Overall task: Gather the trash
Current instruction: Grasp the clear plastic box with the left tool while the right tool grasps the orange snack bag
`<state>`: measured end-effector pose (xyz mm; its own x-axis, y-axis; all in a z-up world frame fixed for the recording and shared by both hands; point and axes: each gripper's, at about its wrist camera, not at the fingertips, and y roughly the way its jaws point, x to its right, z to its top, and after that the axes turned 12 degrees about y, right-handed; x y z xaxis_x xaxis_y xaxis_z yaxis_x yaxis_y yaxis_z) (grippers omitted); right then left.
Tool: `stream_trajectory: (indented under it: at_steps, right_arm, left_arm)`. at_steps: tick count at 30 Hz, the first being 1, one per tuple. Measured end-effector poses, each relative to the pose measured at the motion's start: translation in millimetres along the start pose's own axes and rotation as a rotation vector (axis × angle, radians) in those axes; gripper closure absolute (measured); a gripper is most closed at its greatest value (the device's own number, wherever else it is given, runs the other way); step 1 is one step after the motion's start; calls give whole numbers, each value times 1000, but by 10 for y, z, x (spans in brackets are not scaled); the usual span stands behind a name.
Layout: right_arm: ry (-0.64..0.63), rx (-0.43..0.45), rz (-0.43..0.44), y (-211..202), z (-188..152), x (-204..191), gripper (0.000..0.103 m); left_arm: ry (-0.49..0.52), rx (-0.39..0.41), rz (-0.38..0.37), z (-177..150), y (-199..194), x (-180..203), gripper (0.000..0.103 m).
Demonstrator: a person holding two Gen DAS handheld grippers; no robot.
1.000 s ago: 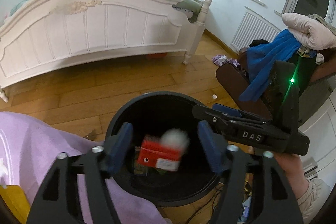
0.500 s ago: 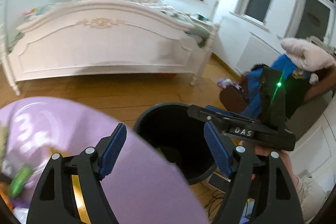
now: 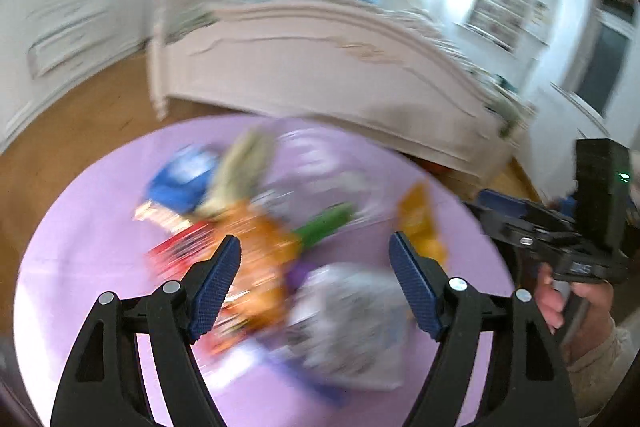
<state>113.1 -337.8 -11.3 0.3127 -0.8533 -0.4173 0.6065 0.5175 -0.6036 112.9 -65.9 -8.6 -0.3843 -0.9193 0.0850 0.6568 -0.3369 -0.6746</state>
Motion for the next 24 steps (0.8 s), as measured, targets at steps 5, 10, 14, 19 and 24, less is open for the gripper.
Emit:
stream_trajectory:
  at_steps: [5,10,14,19,24]
  right_arm:
    - [-90,-102,68,445,27,-633,22]
    - [-142,-198,49,914,31,-1043,22]
    - [-112,-255,16,1257,79,-1130,22]
    - [-107,-298,32,1381,46,-1174,42]
    - [-107,-292,57,1348,-15,-1179,69]
  left_arm:
    - [-104,-23,33,-276,-127,-391,27]
    - [-132,-42,21,-380,-143,-510,27]
    - [-152,-54,5,-447,-110,-585,23]
    - [-232,-81,-33,-513,-7,-681,23]
    - [-334,-63,-83,-516,69,-731,24]
